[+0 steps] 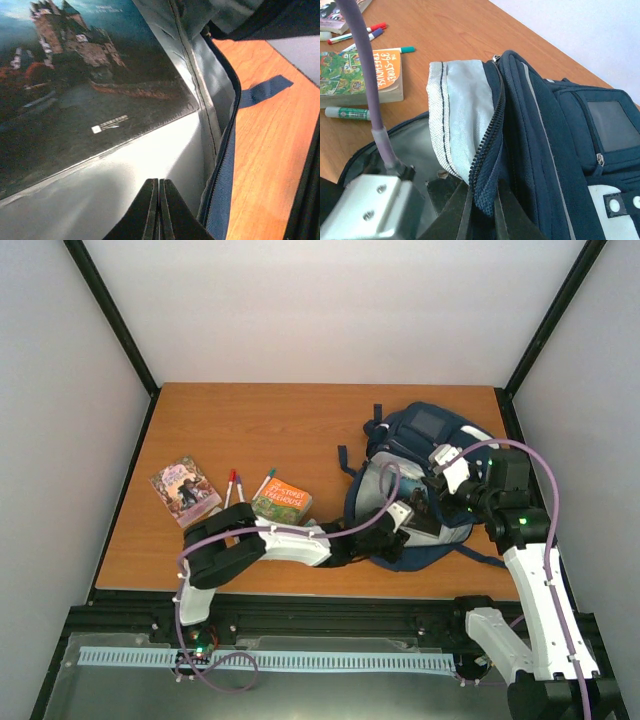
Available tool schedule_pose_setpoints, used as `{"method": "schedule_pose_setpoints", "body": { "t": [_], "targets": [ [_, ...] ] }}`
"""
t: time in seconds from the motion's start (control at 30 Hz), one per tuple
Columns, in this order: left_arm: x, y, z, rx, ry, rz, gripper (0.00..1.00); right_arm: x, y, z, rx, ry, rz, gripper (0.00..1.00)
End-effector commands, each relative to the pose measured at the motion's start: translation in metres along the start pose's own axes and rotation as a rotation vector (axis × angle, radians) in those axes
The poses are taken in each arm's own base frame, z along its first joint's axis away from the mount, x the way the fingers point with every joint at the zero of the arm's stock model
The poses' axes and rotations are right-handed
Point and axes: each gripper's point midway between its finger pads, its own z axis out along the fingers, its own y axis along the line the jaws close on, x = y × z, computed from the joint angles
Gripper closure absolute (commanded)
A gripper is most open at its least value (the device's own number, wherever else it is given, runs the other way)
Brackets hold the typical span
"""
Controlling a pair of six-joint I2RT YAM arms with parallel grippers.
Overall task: Pack the student bag
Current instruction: Place the book in the student bag.
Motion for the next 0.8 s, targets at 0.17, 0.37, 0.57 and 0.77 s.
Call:
{"method": "schedule_pose_setpoints", "body": {
  "t": [0.17,0.37,0.57,0.77],
  "targets": [
    [0.017,0.021,0.033,-0.163,0.063,0.15,0.99,-0.051,0.009,-0.025,-0.034,-0.171,-0.111,0.95],
    [0.007,0.034,0.041,-0.255,0.028,0.253,0.99,-0.057,0.02,-0.03,-0.092,-0.196,-0.116,0.94],
    [-0.02,0.043,0.048,-0.33,-0.07,0.303,0.99,-0.061,0.035,-0.036,-0.159,-0.231,-0.13,0.93],
    [-0.051,0.057,0.045,-0.376,-0.196,0.277,0.99,-0.048,0.034,-0.03,-0.162,-0.181,-0.135,0.93]
  ]
}}
